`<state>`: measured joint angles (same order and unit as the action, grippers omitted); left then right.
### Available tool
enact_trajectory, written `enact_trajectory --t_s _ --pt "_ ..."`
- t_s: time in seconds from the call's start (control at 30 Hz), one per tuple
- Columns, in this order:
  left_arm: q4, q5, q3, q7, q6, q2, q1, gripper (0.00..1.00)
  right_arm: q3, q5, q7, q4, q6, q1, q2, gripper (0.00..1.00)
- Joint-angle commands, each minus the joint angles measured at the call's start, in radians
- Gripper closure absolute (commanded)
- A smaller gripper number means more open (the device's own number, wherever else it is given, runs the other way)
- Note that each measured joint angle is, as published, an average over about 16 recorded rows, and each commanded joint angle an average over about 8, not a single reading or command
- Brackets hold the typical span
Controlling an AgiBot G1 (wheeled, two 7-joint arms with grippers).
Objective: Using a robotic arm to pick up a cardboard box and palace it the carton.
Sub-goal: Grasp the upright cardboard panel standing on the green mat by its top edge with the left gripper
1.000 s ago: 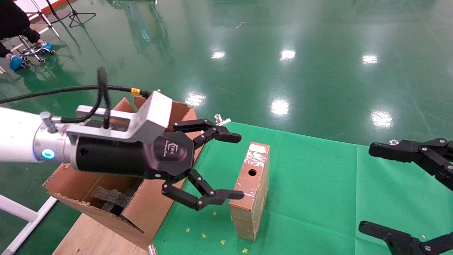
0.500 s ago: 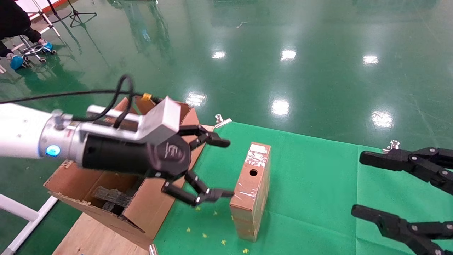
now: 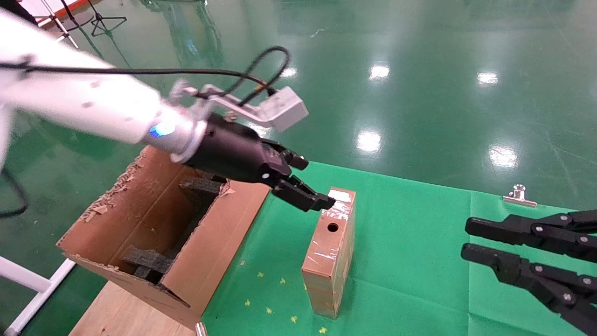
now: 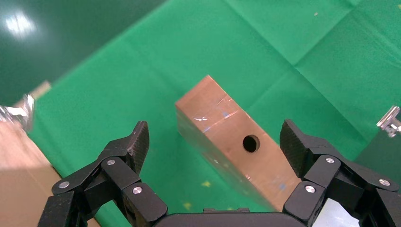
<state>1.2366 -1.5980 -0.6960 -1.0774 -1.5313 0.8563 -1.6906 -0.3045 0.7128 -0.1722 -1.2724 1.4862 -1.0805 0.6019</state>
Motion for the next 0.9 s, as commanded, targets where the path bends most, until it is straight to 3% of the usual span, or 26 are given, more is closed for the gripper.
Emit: enact_trajectory --t_s 0.03,0.5,0.9 --pt "-0.027 -0.076 -0.044 -0.109 -0.03 0.055 -0.053 0.0 0.0 0.0 0.0 0.0 0.0 0.0 0.0 1.0" --pt "-0.265 -0.144 -0.344 -0.373 -0.054 0.307 -0.229 0.0 -0.001 0.0 0.0 0.0 0.0 0.0 0.0 1.0" --pt "-0.395 -0.134 -0.48 -0.414 -0.035 0.424 -0.248 0.0 -0.001 -0.001 0.001 0.0 0.0 0.0 0.0 1.0"
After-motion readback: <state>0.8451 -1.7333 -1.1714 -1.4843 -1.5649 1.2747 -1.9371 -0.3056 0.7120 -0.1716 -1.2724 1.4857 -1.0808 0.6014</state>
